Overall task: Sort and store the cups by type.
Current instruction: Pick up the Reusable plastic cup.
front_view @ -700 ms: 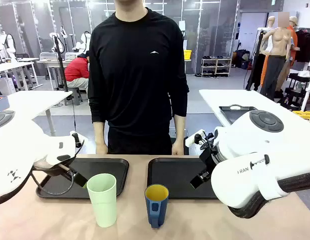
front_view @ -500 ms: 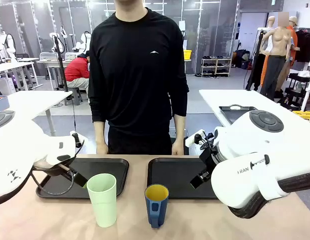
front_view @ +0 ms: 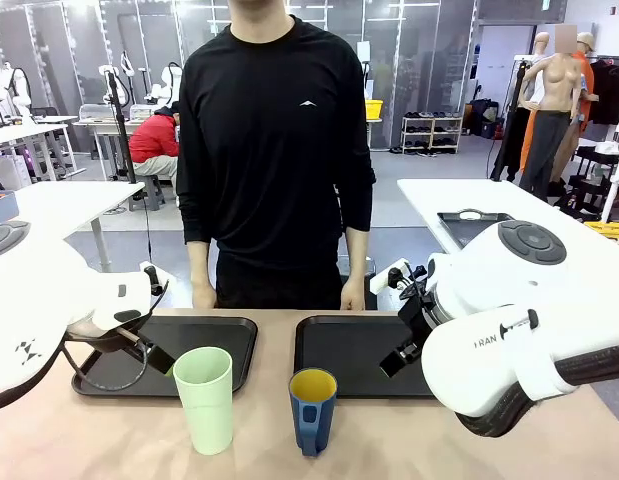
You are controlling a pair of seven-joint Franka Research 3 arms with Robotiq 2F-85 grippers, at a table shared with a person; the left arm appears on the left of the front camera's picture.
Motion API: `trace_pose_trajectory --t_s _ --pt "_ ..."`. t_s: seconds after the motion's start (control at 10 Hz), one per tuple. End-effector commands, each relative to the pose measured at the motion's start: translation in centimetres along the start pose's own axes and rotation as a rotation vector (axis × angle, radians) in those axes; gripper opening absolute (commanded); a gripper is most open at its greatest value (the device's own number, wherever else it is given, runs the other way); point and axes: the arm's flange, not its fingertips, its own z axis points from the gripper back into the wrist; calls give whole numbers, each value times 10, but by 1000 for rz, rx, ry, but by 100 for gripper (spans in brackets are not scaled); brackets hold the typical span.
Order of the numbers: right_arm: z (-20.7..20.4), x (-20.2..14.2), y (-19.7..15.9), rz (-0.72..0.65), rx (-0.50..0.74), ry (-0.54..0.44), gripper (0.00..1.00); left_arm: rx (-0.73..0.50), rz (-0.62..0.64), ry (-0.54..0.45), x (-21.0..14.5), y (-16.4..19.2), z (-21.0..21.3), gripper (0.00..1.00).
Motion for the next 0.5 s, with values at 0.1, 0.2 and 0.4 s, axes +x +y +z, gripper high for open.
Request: trace_pose_trajectory --t_s 0.1,0.2,0.4 --pt "0 0 0 -3 1 0 100 0 1 0 0 0 0 100" --pt "0 0 0 -3 1 0 100 0 1 0 0 0 0 100" --pt "0 0 0 -3 1 0 100 0 1 0 0 0 0 100"
